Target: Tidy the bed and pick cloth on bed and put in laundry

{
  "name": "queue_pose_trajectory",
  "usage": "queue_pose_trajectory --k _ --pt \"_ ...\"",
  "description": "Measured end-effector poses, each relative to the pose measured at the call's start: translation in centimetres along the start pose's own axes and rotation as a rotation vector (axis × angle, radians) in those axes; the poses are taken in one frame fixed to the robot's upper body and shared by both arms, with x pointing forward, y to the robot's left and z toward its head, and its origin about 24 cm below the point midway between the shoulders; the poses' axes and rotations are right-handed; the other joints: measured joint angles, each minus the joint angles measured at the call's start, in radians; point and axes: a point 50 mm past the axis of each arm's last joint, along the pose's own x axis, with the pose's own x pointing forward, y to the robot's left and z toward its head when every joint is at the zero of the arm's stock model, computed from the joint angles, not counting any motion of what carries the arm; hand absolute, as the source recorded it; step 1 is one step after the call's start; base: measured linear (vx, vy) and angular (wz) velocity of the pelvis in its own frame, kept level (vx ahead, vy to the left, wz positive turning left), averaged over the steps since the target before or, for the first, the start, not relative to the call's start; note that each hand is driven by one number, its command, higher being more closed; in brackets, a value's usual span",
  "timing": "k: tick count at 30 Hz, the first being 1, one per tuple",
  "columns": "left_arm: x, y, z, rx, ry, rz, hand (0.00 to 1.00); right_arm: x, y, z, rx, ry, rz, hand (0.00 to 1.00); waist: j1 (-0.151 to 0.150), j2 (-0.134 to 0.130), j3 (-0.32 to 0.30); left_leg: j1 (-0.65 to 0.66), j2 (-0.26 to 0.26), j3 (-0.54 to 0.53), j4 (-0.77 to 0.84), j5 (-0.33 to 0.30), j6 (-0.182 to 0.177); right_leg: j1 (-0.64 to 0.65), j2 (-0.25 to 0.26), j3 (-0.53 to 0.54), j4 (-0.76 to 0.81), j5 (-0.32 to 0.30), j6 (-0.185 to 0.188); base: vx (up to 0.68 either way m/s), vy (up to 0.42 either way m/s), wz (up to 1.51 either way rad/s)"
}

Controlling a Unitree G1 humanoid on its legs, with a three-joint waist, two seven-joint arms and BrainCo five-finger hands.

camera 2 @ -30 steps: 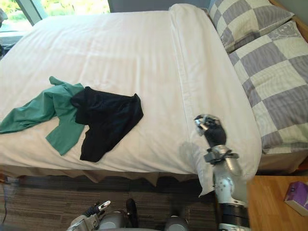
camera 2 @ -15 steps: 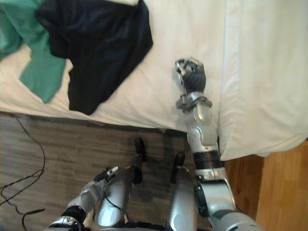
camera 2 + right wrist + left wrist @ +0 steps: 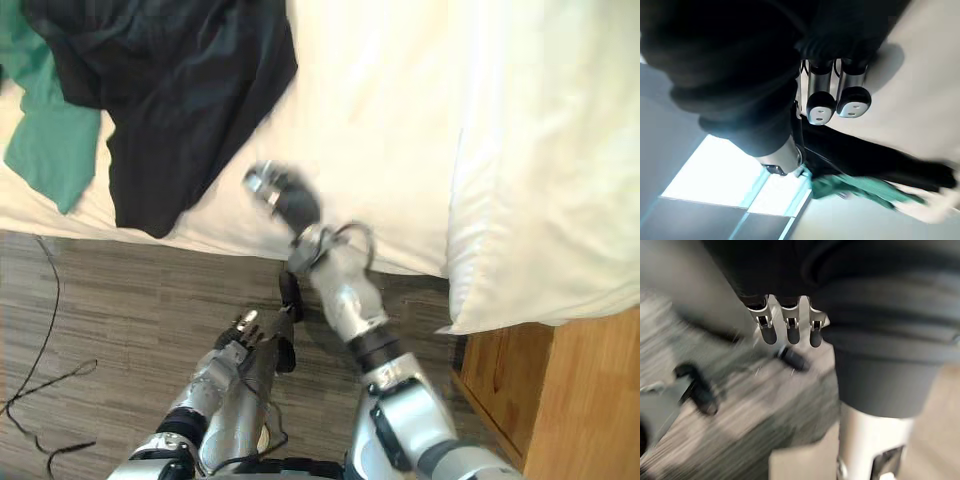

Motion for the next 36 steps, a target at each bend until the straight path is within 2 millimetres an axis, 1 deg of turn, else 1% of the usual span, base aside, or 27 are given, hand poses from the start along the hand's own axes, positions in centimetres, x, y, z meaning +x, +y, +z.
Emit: queue_pose_trajectory --k 1,2,3,4,8,11,12,15,16,18,19,20,21,22,23,24,25,27,28,29,30,31,32,33,34,35,36 --pt "0.0 -0.2 0.0 -0.003 0.0 -0.009 0.0 -1.0 -0.1 -3.5 0.011 0.146 -0.008 1.0 0.003 0.0 0.0 0.015 -0.004 -0.001 -0.003 -0.005 -0.007 0.016 -0.004 -0.003 0.001 -0.009 0.003 0.07 -0.031 0.05" --pt "0.0 -0.1 -0.1 0.0 -0.001 -0.009 0.0 -1.8 -0.1 -5.2 0.033 0.211 -0.019 1.0 0.003 0.0 0.0 0.023 -0.006 -0.002 -0.007 -0.006 -0.008 0.024 -0.007 -0.007 0.002 -0.013 0.003 0.08 -0.029 0.12" --pt "-0.1 0.0 -0.2 -0.001 -0.003 -0.01 0.0 -3.5 -0.3 -8.0 0.094 0.311 -0.044 1.0 0.002 0.0 0.0 0.043 -0.013 -0.008 -0.027 -0.005 -0.008 0.041 -0.012 -0.015 0.001 -0.018 0.005 0.1 -0.022 0.19" --pt "-0.3 1.1 -1.0 0.03 0.025 0.019 0.0 -4.8 -0.4 -9.5 0.188 0.339 -0.041 0.0 -0.009 -0.001 0.0 0.07 -0.02 -0.022 -0.046 0.003 -0.003 0.071 -0.017 -0.027 -0.003 -0.023 0.01 0.09 -0.016 0.16" --pt "-1.0 2.7 -2.4 0.098 0.06 0.012 0.0 -6.3 -0.4 -9.8 0.304 0.322 0.067 0.0 -0.015 -0.004 -0.001 0.15 -0.032 -0.051 -0.071 0.007 -0.002 0.172 -0.02 -0.057 -0.04 -0.025 0.019 0.09 0.009 0.12" --pt "-1.4 4.2 -2.2 0.162 0.056 0.016 0.0 -7.3 0.1 -10.0 0.355 0.277 0.113 0.0 -0.021 -0.026 -0.012 0.192 -0.034 -0.082 -0.072 0.0 0.0 0.256 -0.019 -0.099 -0.078 -0.024 0.026 0.09 0.021 0.27" --pt "-1.5 4.7 -2.1 0.184 0.055 0.025 0.0 -7.9 -0.3 -10.5 0.356 0.279 0.084 0.0 -0.019 -0.035 -0.02 0.204 -0.036 -0.096 -0.068 -0.002 0.0 0.283 -0.017 -0.11 -0.09 -0.022 0.03 0.07 0.006 0.26" --pt "-2.1 6.6 -1.7 0.29 0.056 0.07 0.0 -11.4 -3.3 -13.3 0.133 0.424 -0.136 0.0 -0.004 -0.077 -0.061 0.258 -0.042 -0.12 -0.045 -0.03 0.005 0.369 0.001 -0.092 -0.113 -0.021 0.033 0.08 0.0 0.2" --pt "-2.2 7.1 -1.8 0.329 0.065 0.087 0.0 -13.7 -5.1 -14.6 0.016 0.528 -0.26 0.0 0.001 -0.088 -0.079 0.27 -0.045 -0.133 0.001 -0.06 0.008 0.414 0.004 -0.084 -0.127 -0.022 0.034 0.07 0.024 0.17" --pt "-2.5 7.5 -1.8 0.378 0.05 0.105 0.0 -18.2 -7.9 -16.3 -0.146 0.722 -0.474 0.0 0.009 -0.086 -0.095 0.268 -0.04 -0.137 0.149 -0.152 0.014 0.502 0.016 -0.082 -0.168 -0.03 0.048 0.03 0.053 -0.05" --pt "-2.7 8.1 -1.7 0.404 0.039 0.139 0.0 -21.1 -9.9 -15.9 -0.195 0.782 -0.625 0.0 0.013 -0.065 -0.103 0.254 -0.021 -0.13 0.284 -0.225 0.018 0.557 0.032 -0.074 -0.184 -0.041 0.06 -0.03 0.097 -0.16" --pt "-3.1 9.0 -2.1 0.433 0.045 0.189 0.0 -24.4 -11.8 -15.2 -0.188 0.806 -0.803 0.0 0.002 -0.037 -0.117 0.239 0.005 -0.124 0.396 -0.271 0.009 0.604 0.049 -0.082 -0.19 -0.049 0.067 -0.07 0.105 -0.07" --pt "-3.3 9.4 -2.1 0.441 0.043 0.213 0.0 -26.2 -12.4 -15.0 -0.173 0.82 -0.89 0.0 -0.001 -0.029 -0.121 0.236 0.017 -0.119 0.436 -0.278 0.0 0.624 0.05 -0.083 -0.192 -0.051 0.069 -0.07 0.089 0.18" --pt "-3.7 10.1 -2.3 0.468 0.034 0.257 0.0 -30.2 -13.1 -14.7 -0.127 0.837 -1.069 0.0 -0.004 -0.017 -0.131 0.227 0.034 -0.093 0.494 -0.279 -0.003 0.659 0.048 -0.099 -0.195 -0.05 0.071 -0.06 0.104 0.26" --pt "-4.1 10.9 -2.1 0.475 0.021 0.3 0.0 -34.1 -13.1 -14.3 -0.092 0.841 -1.221 0.0 -0.004 -0.011 -0.136 0.233 0.04 -0.067 0.509 -0.284 -0.008 0.691 0.032 -0.121 -0.192 -0.049 0.072 -0.03 0.11 0.25" --pt "-4.2 11.1 -2.1 0.476 0.021 0.308 0.0 -34.9 -13.0 -14.3 -0.082 0.84 -1.25 0.0 -0.003 -0.01 -0.138 0.235 0.041 -0.061 0.506 -0.287 -0.013 0.695 0.027 -0.13 -0.191 -0.049 0.073 -0.05 0.134 0.2" --pt "-5.2 12.9 -2.3 0.454 0.025 0.374 0.0 -38.5 -11.8 -14.6 -0.013 0.836 -1.379 0.0 -0.007 -0.019 -0.145 0.257 0.078 0.007 0.549 -0.343 0.002 0.697 0.011 -0.143 -0.178 -0.047 0.075 -0.06 0.101 0.0" --pt "-6.7 15.2 -2.6 0.407 0.03 0.465 0.0 -40.7 -10.0 -15.7 0.064 0.837 -1.45 0.0 -0.009 -0.034 -0.155 0.293 0.139 0.026 0.631 -0.397 0.003 0.719 -0.018 -0.127 -0.174 -0.047 0.083 -0.05 0.155 -0.21" --pt "-7.6 16.4 -2.6 0.407 0.037 0.508 0.0 -41.4 -9.0 -16.4 0.089 0.865 -1.454 0.0 -0.017 -0.051 -0.165 0.321 0.172 0.003 0.618 -0.407 -0.005 0.718 -0.044 -0.098 -0.174 -0.052 0.088 -0.02 0.209 -0.3" --pt "-7.9 16.8 -2.7 0.405 0.039 0.522 0.0 -41.6 -8.7 -16.6 0.095 0.874 -1.443 0.0 -0.025 -0.056 -0.171 0.329 0.193 -0.02 0.59 -0.406 -0.007 0.709 -0.055 -0.075 -0.173 -0.053 0.095 -0.02 0.292 -0.33" --pt "-8.3 17.4 -2.6 0.389 0.033 0.543 0.0 -41.7 -8.3 -17.0 0.102 0.886 -1.42 0.0 -0.035 -0.058 -0.175 0.329 0.247 -0.065 0.523 -0.399 -0.016 0.676 -0.073 -0.035 -0.162 -0.054 0.106 -0.06 0.493 -0.35" --pt "-8.6 17.7 -2.5 0.383 0.024 0.553 0.0 -41.9 -7.8 -17.4 0.107 0.906 -1.404 0.0 -0.038 -0.06 -0.177 0.319 0.3 -0.104 0.468 -0.385 -0.012 0.641 -0.096 0.007 -0.143 -0.057 0.135 -0.07 0.546 -0.34" --pt "-8.7 17.8 -2.5 0.383 0.019 0.556 0.0 -42.0 -7.6 -17.5 0.107 0.913 -1.397 0.0 -0.041 -0.061 -0.177 0.316 0.322 -0.116 0.452 -0.381 -0.004 0.629 -0.109 0.031 -0.133 -0.064 0.154 -0.08 0.643 -0.31" --pt "-9.1 18.2 -2.7 0.376 0.015 0.555 0.0 -42.4 -7.3 -17.7 0.102 0.923 -1.396 0.0 -0.055 -0.06 -0.177 0.308 0.357 -0.13 0.463 -0.377 -0.006 0.616 -0.138 0.07 -0.122 -0.079 0.191 -0.02 0.617 -0.17" --pt "-9.7 18.8 -2.8 0.378 0.013 0.569 0.0 -42.3 -7.0 -18.0 0.099 0.916 -1.396 0.0 -0.063 -0.07 -0.184 0.276 0.348 -0.089 0.572 -0.363 -0.047 0.62 -0.168 0.123 -0.129 -0.087 0.21 0.01 0.63 -0.18" --pt "-9.9 19.0 -3.0 0.38 0.019 0.573 0.0 -42.3 -6.9 -18.1 0.103 0.908 -1.399 0.0 -0.061 -0.076 -0.195 0.26 0.328 -0.08 0.623 -0.399 -0.088 0.622 -0.184 0.164 -0.149 -0.087 0.209 0.09 0.659 -0.07" --pt "-10.1 19.2 -3.5 0.377 0.037 0.578 0.0 -42.0 -6.1 -18.9 0.132 0.899 -1.399 0.0 -0.076 -0.074 -0.24 0.217 0.301 -0.069 0.698 -0.464 -0.162 0.635 -0.203 0.209 -0.218 -0.049 0.175 0.14 0.679 -0.05"
